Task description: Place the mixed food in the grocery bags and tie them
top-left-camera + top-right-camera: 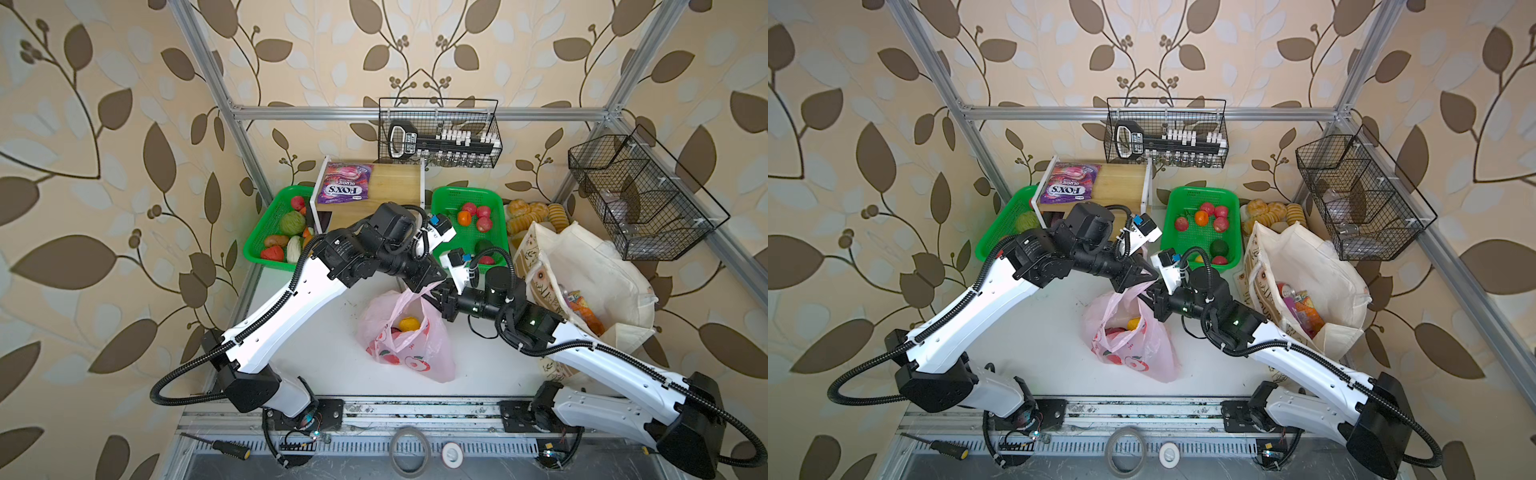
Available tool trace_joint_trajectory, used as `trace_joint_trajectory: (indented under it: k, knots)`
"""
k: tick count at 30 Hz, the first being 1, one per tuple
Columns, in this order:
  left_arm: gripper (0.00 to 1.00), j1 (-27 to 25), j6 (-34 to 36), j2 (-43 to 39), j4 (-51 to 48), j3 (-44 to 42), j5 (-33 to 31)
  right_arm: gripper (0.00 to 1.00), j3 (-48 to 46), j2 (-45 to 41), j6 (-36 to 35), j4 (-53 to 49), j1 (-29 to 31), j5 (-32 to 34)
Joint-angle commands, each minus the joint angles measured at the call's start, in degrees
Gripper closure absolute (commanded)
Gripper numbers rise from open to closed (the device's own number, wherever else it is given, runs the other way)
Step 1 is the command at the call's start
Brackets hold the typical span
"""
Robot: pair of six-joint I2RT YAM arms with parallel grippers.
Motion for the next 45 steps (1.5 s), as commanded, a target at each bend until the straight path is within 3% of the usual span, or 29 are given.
trace_joint_trajectory:
  k: [1, 10, 14, 19, 22, 25, 30, 34, 36, 38, 40, 43, 45]
  knots:
    - [1.00, -0.7, 0.6, 0.0, 0.2, 2.8, -1.4, 0.80, 2.8, 0.8, -3.1, 0.3, -0.3, -8.5]
    - [1.00, -0.7, -0.2, 1.1, 0.6, 3.1, -3.3, 0.59, 2.1, -0.5, -4.2, -1.6, -1.6, -11.7]
    - [1.00, -0.7, -0.7, 1.2, 0.8, 3.1, -4.0, 0.43, 1.3, -1.7, -4.4, -2.2, -2.2, -11.3]
    - [1.00, -0.7, -2.1, 0.4, 2.5, 2.1, -5.2, 0.19, -1.0, -5.7, -1.2, -4.9, -2.3, 2.8]
    - [1.00, -0.7, -3.7, -0.9, 5.2, 0.2, -5.9, 0.18, -2.3, -8.5, 3.9, -7.4, -2.0, 13.3]
    - [1.00, -0.7, -5.6, -1.9, 7.8, -1.9, -7.7, 0.17, -4.1, -10.9, 7.9, -8.3, -0.9, 18.4]
    - [1.00, -0.7, -6.7, -5.1, 10.6, -4.6, -8.8, 0.28, -6.4, -13.5, 11.0, -7.1, 1.0, 22.9]
    - [1.00, -0.7, -7.2, -6.7, 10.0, -5.0, -10.4, 0.55, -6.1, -13.3, 10.7, -7.7, 1.0, 24.7]
    - [0.78, -0.7, -6.7, -7.8, 9.8, -5.3, -9.7, 0.66, -5.7, -13.1, 10.9, -7.8, 1.0, 25.1]
    - [0.66, -0.7, -5.8, -8.8, 8.5, -5.0, -9.3, 0.78, -6.0, -13.1, 10.3, -6.2, 1.0, 24.4]
    - [0.46, -0.7, -4.3, -9.6, 7.0, -4.7, -9.5, 0.87, -6.0, -12.9, 10.2, -4.9, 1.0, 24.0]
    - [0.25, -0.6, -1.4, -11.3, 5.1, -4.6, -10.2, 0.98, -5.4, -12.1, 9.6, -4.2, 0.9, 23.1]
    - [0.13, -0.4, 0.5, -12.5, 3.6, -4.3, -11.7, 1.00, -5.0, -11.4, 9.4, -4.0, 0.9, 22.4]
